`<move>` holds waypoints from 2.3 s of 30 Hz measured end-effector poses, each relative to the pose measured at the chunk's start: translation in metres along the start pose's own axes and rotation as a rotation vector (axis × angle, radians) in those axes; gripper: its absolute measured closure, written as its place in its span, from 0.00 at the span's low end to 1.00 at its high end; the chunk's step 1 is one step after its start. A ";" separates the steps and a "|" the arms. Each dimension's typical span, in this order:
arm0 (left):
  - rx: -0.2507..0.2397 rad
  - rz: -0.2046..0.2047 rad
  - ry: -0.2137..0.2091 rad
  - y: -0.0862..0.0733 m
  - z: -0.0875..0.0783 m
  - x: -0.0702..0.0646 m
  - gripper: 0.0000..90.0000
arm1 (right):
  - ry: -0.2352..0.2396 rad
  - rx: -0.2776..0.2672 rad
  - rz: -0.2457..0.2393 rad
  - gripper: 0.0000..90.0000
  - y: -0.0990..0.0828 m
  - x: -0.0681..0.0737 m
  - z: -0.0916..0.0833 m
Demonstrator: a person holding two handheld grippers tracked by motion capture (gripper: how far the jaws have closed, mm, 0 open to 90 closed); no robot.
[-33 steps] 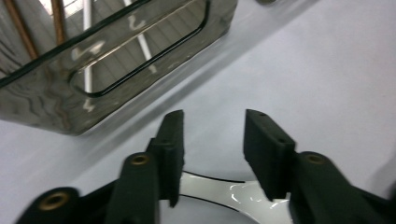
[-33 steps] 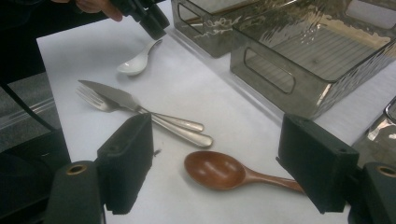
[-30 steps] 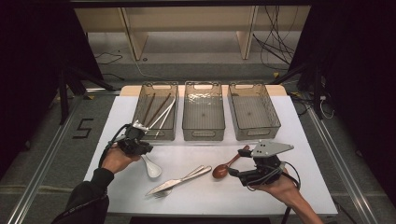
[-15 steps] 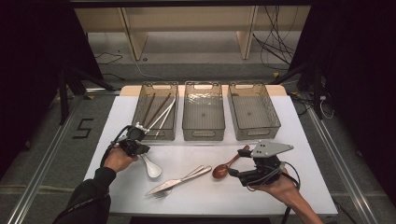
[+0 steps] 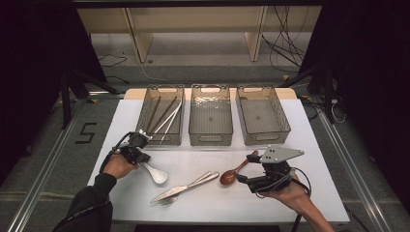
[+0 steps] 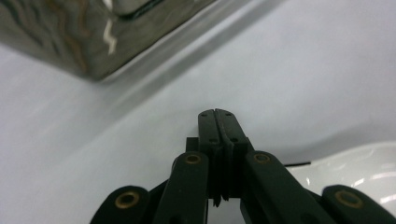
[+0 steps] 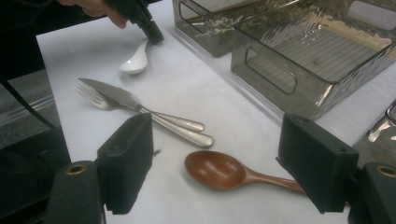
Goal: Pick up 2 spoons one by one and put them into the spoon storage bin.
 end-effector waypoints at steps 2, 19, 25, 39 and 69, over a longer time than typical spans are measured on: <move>0.007 -0.007 0.003 -0.005 -0.004 0.002 0.99 | -0.001 -0.001 -0.002 0.30 0.001 0.000 0.000; 0.129 0.092 -0.057 -0.038 -0.028 -0.022 0.98 | 0.005 0.009 -0.015 0.30 0.001 0.002 0.002; 0.093 0.046 -0.065 -0.035 -0.036 -0.018 0.75 | 0.003 0.011 -0.019 0.31 0.001 0.002 0.002; 0.109 0.146 -0.081 -0.042 -0.038 -0.039 0.42 | 0.006 0.014 -0.019 0.31 0.001 0.003 0.003; 0.130 0.224 -0.120 -0.043 -0.028 -0.045 0.83 | 0.006 0.017 -0.029 0.31 0.002 0.005 0.004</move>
Point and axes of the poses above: each handheld gripper's, and its own axes: z roughly forward along the jaws, y roughly out of its top, x roughly to its left, the point moved 5 cm from there along z, roughly forward along the jaws, and after that the axes turned 10 degrees about y, right-handed, at the moved point
